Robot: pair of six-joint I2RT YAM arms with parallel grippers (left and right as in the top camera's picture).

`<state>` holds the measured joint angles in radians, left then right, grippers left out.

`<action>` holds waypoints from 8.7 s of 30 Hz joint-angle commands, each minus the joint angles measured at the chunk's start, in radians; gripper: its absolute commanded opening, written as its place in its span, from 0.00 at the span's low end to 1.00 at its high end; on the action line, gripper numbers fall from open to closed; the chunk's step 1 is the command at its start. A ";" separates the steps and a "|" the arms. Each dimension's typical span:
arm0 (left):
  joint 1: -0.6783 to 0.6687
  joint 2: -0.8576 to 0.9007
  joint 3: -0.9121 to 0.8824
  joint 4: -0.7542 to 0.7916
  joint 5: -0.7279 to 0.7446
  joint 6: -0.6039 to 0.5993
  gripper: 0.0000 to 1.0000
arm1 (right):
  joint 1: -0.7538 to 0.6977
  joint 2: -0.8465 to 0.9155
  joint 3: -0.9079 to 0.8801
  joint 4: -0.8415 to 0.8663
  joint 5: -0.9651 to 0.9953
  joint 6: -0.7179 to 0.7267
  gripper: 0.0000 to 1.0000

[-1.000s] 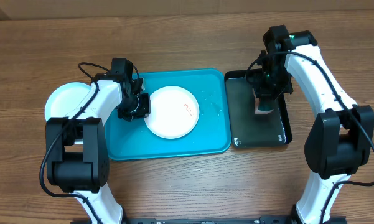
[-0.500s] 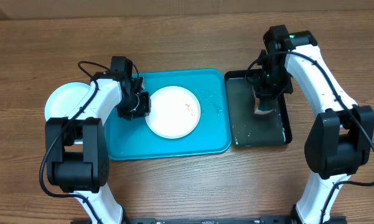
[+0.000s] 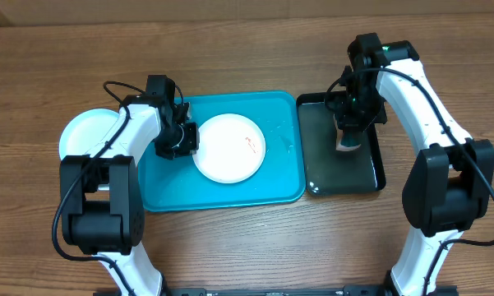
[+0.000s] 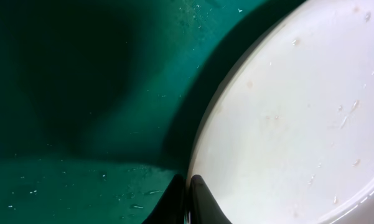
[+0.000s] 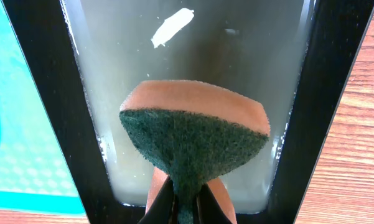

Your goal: Clean dirty plates on tray and stack at the side

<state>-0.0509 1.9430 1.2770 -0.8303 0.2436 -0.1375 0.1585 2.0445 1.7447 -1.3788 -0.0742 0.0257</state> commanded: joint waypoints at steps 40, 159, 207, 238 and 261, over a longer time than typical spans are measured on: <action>-0.002 -0.006 -0.003 0.024 0.092 0.026 0.04 | 0.159 -0.036 0.284 -0.048 -0.425 0.001 0.04; -0.025 -0.002 -0.011 0.050 0.090 0.026 0.04 | 0.408 0.170 -0.029 0.489 -0.576 0.099 0.04; -0.024 -0.002 -0.011 0.049 0.090 0.026 0.04 | 0.352 0.051 -0.006 0.446 -0.641 0.106 0.04; -0.025 -0.002 -0.011 0.050 0.090 0.026 0.06 | 0.018 -0.032 -0.205 0.229 -0.023 0.025 0.60; -0.029 -0.001 -0.073 0.094 0.079 0.006 0.16 | -0.441 -0.032 -0.029 0.182 -0.016 0.082 1.00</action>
<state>-0.0662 1.9430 1.2190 -0.7380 0.3191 -0.1268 -0.2447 2.0327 1.6958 -1.2072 -0.0948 0.1017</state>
